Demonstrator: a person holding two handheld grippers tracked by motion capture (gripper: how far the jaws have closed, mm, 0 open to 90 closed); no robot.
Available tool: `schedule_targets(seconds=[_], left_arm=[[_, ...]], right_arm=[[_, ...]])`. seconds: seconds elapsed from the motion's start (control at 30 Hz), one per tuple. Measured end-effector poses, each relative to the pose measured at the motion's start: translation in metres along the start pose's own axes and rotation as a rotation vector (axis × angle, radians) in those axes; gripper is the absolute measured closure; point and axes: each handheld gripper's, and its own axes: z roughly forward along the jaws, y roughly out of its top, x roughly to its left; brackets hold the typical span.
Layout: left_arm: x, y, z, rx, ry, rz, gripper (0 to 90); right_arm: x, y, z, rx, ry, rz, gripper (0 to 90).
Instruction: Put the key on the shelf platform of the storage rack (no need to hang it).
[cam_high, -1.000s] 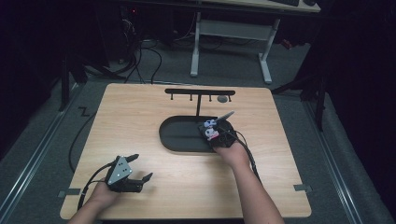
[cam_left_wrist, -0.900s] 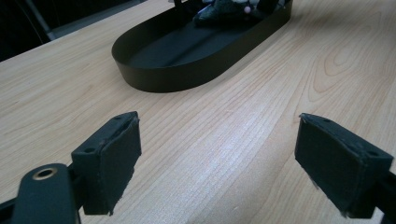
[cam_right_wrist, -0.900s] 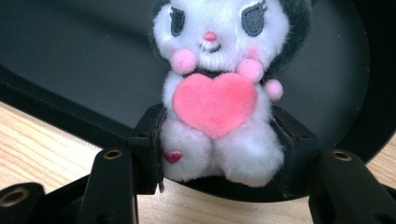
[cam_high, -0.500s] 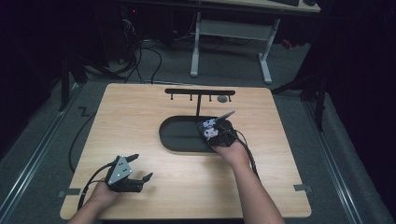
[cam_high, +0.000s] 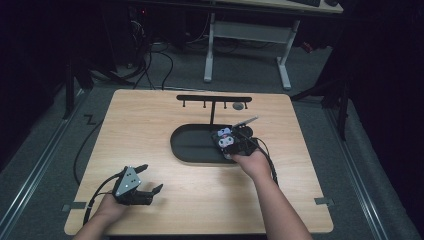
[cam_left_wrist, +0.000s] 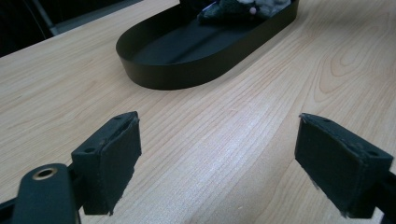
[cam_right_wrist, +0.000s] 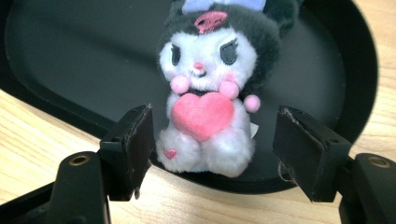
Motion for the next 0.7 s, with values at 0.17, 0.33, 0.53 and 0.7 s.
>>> schedule_targets(seconds=[0.17,0.33,0.53,0.7], left_arm=[[-0.003,-0.001,-0.002,-0.006,-0.001,0.024,15.4],[-0.002,-0.002,-0.004,-0.017,0.006,0.014,15.4],[-0.004,-0.001,-0.002,-0.003,0.01,0.029,15.4],[-0.003,-0.001,-0.002,-0.004,0.009,0.024,15.4]], right_arm=[[0.003,-0.007,-0.009,-0.028,-0.031,-0.041,27.8],[0.011,-0.028,-0.013,-0.085,-0.049,-0.072,27.8],[0.014,-0.053,-0.019,-0.179,-0.049,-0.107,25.9],[0.014,-0.079,-0.023,-0.271,-0.07,-0.15,23.6]])
